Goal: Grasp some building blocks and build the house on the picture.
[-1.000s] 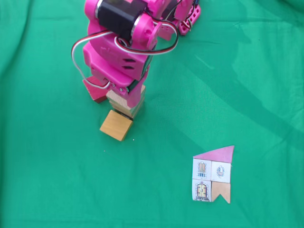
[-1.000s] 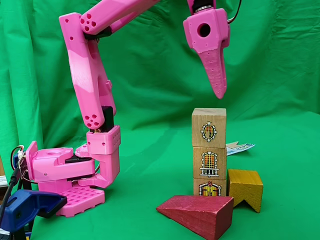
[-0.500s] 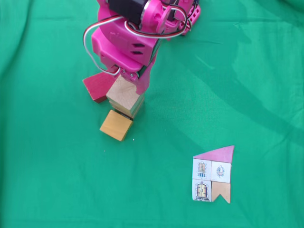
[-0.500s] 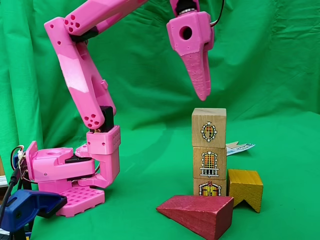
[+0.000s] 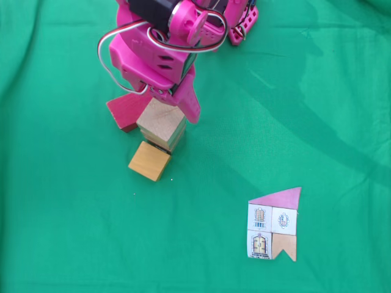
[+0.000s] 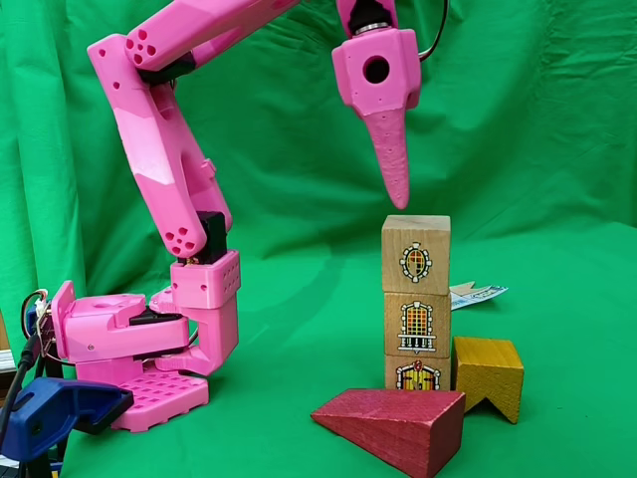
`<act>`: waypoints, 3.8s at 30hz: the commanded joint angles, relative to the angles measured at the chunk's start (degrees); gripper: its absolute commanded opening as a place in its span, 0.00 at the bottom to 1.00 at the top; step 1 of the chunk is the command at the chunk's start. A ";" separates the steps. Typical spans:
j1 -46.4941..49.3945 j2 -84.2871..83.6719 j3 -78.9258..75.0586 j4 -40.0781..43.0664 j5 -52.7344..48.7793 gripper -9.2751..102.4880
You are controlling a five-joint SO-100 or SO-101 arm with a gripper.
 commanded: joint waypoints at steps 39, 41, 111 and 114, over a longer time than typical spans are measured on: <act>-0.18 -14.59 -1.32 -5.36 -0.26 0.43; -0.18 -14.59 -1.32 -5.36 -0.26 0.43; -0.53 -38.85 -29.09 -5.63 -0.35 0.25; -0.79 -39.29 -29.09 -5.71 -0.35 0.25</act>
